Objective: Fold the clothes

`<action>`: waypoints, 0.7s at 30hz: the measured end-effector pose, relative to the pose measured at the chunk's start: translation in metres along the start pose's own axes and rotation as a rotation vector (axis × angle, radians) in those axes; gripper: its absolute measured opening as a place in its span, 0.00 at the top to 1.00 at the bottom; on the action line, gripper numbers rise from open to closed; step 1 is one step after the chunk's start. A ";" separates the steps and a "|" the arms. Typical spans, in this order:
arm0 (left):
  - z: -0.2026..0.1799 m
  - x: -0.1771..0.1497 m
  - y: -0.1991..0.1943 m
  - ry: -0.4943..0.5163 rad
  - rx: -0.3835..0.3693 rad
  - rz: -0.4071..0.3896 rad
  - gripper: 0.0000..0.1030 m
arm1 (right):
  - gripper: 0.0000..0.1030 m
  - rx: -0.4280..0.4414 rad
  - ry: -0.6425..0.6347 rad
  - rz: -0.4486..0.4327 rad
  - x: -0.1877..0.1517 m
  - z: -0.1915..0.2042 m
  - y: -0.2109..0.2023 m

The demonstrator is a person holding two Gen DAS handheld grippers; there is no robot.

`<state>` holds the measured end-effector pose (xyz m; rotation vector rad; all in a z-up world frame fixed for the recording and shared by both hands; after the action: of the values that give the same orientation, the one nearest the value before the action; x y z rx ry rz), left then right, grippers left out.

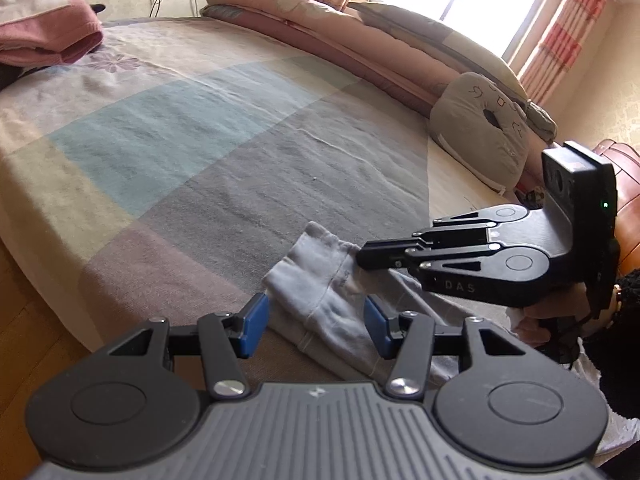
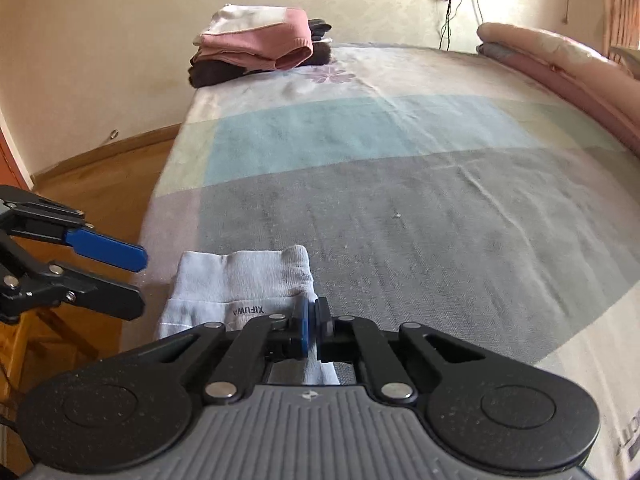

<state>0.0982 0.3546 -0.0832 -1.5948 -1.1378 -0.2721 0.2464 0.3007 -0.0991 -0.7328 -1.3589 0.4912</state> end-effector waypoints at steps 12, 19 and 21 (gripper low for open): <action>0.014 0.009 -0.009 -0.008 0.058 -0.031 0.48 | 0.85 0.178 -0.075 0.129 -0.055 0.064 -0.058; 0.005 0.008 -0.003 0.011 0.044 -0.023 0.48 | 0.85 0.128 -0.054 0.160 -0.078 0.064 -0.058; 0.003 0.009 -0.003 0.019 0.043 -0.024 0.48 | 0.92 0.110 -0.073 0.162 -0.078 0.063 -0.059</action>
<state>0.0990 0.3610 -0.0760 -1.5389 -1.1418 -0.2759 0.1657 0.2172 -0.1083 -0.7438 -1.3346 0.7221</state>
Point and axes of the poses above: each gripper's, at about its wrist camera, not at the fingertips, and y roughly the way its jaws point, z to its left, x to its top, the point moved 8 cm from there along y, roughly the way its jaws point, and after that the axes turned 1 degree about -z, right-handed, at the moved point
